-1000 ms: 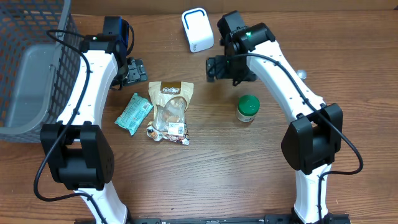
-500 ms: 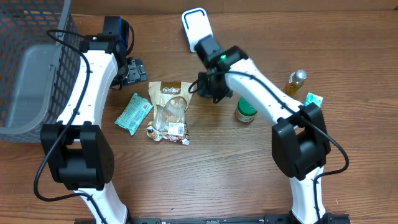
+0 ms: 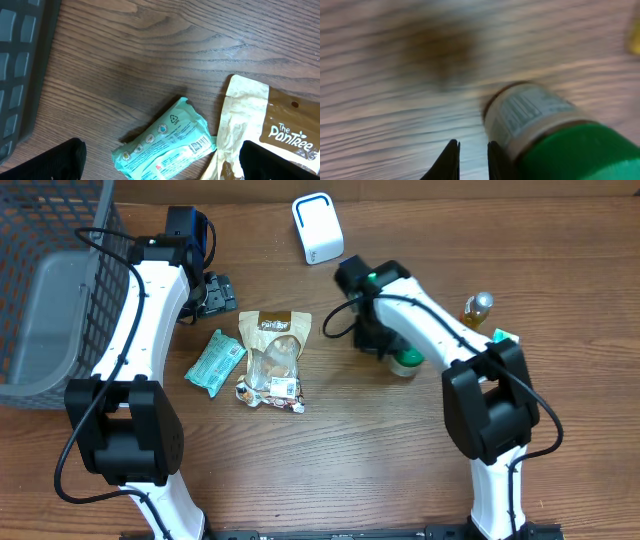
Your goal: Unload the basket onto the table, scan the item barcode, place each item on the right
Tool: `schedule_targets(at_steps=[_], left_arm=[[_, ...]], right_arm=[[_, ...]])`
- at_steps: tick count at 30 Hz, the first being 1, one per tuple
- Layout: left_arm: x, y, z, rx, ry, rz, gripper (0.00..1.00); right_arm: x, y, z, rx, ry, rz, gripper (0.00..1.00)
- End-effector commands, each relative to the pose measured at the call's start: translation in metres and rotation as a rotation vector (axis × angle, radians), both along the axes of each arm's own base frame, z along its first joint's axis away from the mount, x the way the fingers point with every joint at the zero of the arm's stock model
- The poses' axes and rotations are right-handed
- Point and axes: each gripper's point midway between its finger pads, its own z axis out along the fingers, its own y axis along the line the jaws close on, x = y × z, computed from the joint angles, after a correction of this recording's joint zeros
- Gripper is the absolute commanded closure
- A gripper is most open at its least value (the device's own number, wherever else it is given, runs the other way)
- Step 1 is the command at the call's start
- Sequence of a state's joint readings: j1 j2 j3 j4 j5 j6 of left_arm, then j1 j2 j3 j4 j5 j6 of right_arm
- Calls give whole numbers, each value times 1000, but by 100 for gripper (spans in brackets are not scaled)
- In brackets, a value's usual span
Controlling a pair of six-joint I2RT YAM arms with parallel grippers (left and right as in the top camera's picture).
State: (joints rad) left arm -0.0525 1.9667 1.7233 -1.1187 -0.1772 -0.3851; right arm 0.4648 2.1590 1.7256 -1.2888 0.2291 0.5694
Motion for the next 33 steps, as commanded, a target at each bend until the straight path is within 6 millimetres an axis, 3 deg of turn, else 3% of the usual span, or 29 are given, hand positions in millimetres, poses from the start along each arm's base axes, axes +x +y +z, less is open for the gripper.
schedule_targets(at_steps=[1, 6, 11, 16, 24, 30, 33], left_arm=[[5, 1, 3, 16, -10, -14, 0], [5, 1, 3, 16, -10, -14, 0], [5, 1, 3, 16, -10, -14, 0], [5, 1, 3, 16, -10, -14, 0], [5, 1, 3, 16, -10, -14, 0], [5, 1, 3, 16, -10, -14, 0], [5, 1, 3, 16, -10, -14, 0]], right_arm=[[0, -33, 3, -56, 24, -60, 84], [-5, -66, 5, -75, 76, -133, 84], [-5, -79, 6, -78, 88, -165, 84], [-5, -79, 6, -72, 91, -169, 83], [-32, -42, 4, 104, 227, -188, 81], [-69, -47, 17, 87, 406, -67, 81], [-77, -58, 23, 44, 457, 10, 82]])
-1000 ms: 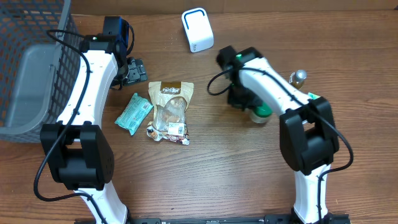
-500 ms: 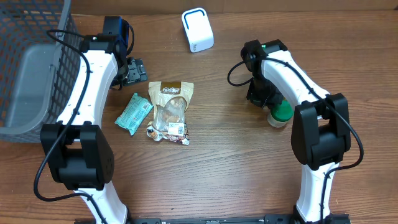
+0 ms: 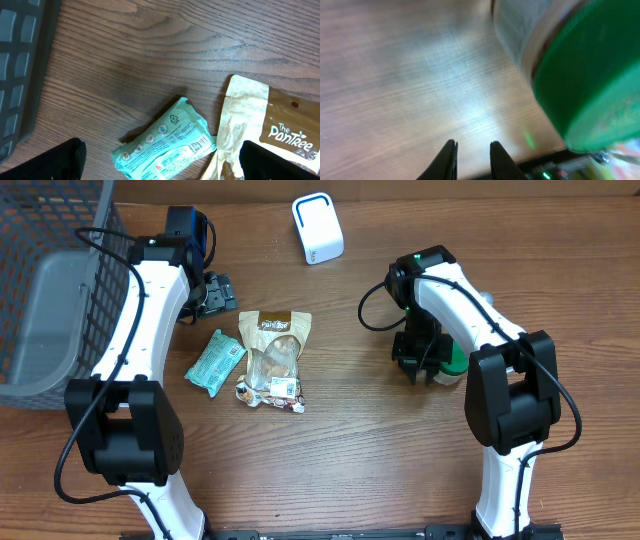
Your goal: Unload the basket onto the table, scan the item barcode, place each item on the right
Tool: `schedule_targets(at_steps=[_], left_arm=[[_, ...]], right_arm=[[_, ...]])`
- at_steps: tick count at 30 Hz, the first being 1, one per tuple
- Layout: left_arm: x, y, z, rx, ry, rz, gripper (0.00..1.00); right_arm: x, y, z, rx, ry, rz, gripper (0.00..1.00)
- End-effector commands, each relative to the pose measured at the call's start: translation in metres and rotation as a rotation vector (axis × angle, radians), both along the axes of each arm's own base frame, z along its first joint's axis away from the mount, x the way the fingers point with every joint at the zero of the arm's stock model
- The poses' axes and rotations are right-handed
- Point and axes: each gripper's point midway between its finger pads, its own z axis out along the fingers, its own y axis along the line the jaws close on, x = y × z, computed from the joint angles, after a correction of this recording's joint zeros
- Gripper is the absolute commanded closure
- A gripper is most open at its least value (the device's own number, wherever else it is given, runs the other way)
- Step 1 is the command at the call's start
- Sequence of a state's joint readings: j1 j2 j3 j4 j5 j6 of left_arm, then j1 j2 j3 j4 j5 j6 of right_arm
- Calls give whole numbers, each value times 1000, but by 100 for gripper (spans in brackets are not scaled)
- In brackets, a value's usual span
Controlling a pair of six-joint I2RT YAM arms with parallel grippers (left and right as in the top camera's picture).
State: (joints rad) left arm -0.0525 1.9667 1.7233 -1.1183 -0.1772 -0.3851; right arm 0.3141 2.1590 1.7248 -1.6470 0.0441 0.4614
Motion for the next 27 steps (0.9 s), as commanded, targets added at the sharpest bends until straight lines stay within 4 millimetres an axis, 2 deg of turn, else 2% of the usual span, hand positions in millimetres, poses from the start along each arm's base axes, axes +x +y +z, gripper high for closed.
schedule_targets(at_steps=[1, 6, 10, 18, 27], left_arm=[[5, 1, 3, 16, -10, -14, 0], [5, 1, 3, 16, -10, -14, 0], [5, 1, 3, 16, -10, -14, 0], [5, 1, 3, 16, -10, -14, 0], [5, 1, 3, 16, -10, -14, 0]], right_arm=[[-3, -9, 3, -2, 29, 113, 82], [16, -33, 3, -135, -49, 180, 82], [27, -38, 1, -169, -97, 198, 82], [46, -35, -5, -154, -169, 238, 82], [56, -58, 0, -248, -200, 235, 78]])
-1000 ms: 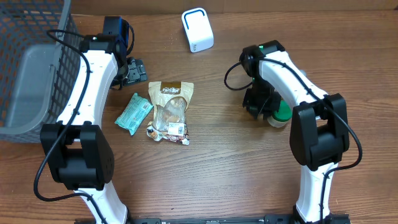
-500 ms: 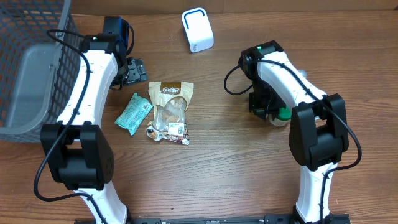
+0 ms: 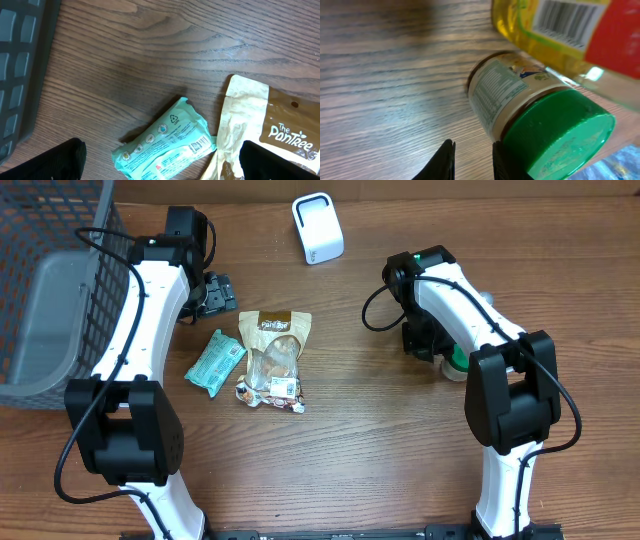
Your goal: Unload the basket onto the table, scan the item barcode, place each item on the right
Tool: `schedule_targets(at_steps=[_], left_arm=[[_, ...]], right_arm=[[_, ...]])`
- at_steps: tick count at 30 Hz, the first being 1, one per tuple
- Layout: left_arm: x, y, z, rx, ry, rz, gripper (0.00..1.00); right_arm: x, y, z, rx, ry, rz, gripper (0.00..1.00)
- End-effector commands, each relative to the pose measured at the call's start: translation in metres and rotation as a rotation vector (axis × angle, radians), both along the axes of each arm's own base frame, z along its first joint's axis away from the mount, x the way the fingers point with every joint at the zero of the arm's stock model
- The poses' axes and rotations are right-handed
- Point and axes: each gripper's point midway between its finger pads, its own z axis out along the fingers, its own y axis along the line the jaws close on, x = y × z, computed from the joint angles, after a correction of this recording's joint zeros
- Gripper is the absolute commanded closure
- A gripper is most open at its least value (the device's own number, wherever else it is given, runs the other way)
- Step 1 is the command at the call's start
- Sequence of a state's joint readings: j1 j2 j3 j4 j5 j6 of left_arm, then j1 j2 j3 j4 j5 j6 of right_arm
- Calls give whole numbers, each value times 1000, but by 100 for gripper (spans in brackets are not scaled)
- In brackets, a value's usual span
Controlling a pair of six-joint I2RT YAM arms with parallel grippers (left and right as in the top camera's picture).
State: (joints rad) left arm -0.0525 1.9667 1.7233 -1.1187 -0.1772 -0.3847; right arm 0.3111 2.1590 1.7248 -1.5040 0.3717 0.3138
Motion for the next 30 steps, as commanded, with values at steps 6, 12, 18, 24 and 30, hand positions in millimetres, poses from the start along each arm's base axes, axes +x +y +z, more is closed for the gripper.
schedule_targets(at_steps=[6, 12, 18, 24, 30], left_arm=[[5, 1, 3, 16, -10, -14, 1], [5, 1, 3, 16, -10, -14, 0], [5, 1, 3, 16, -10, -14, 1], [5, 1, 3, 16, -10, -14, 0], [5, 1, 3, 16, -10, -14, 0]], right_arm=[[4, 18, -10, 149, -21, -89, 78], [19, 100, -18, 538, -53, -117, 68], [40, 168, -11, 782, -136, -35, 57], [53, 228, -2, 873, -255, 104, 41], [58, 264, 1, 826, -380, 138, 28]])
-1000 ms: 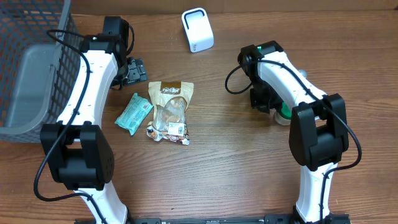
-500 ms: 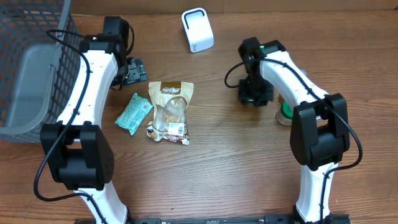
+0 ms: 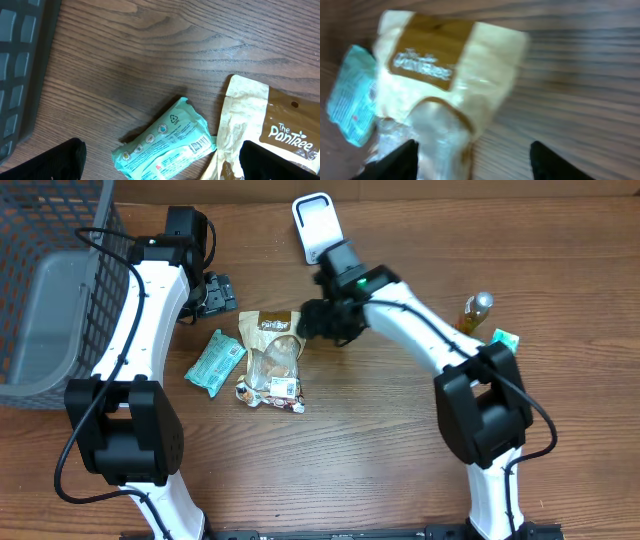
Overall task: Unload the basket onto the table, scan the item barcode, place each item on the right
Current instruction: 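Move the right gripper left over the Pantree snack bag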
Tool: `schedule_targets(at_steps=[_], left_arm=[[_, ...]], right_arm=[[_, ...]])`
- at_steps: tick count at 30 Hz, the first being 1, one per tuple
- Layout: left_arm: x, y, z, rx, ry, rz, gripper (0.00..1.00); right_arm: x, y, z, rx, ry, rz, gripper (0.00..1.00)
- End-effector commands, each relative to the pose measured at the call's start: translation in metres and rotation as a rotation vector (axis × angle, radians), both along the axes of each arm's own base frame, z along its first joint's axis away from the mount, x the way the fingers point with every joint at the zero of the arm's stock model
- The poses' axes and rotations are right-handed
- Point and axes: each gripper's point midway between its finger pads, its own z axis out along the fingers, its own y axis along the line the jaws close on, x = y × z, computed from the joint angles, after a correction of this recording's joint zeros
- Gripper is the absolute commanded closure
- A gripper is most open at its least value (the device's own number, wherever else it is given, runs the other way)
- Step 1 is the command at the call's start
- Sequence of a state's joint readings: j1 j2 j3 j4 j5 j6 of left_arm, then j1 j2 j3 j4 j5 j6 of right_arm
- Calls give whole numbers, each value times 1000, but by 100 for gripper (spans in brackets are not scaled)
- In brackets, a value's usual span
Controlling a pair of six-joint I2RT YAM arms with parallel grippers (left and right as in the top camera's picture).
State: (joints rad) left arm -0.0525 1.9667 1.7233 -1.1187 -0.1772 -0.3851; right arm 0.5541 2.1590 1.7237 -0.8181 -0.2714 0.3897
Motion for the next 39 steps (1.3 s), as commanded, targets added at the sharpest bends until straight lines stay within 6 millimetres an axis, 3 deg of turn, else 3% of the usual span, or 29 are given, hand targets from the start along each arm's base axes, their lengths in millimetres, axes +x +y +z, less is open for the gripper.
schedule_targets(at_steps=[1, 10, 14, 22, 32, 39], left_arm=[[5, 1, 3, 16, -10, -14, 0], [5, 1, 3, 16, -10, -14, 0], [5, 1, 3, 16, -10, -14, 0], [5, 1, 3, 16, -10, -14, 0], [5, 1, 3, 16, -10, -14, 0], [5, 1, 3, 16, -10, -14, 0]], right_arm=[[2, 10, 0, -55, -58, -69, 26], [-4, 31, 1, -126, -154, -116, 14], [-7, 37, 1, -121, -158, -105, 0], [-9, 36, -3, -111, -134, -146, 0], [-21, 25, -39, -136, -115, -145, 2], [-24, -9, -46, -296, -127, -190, 1]])
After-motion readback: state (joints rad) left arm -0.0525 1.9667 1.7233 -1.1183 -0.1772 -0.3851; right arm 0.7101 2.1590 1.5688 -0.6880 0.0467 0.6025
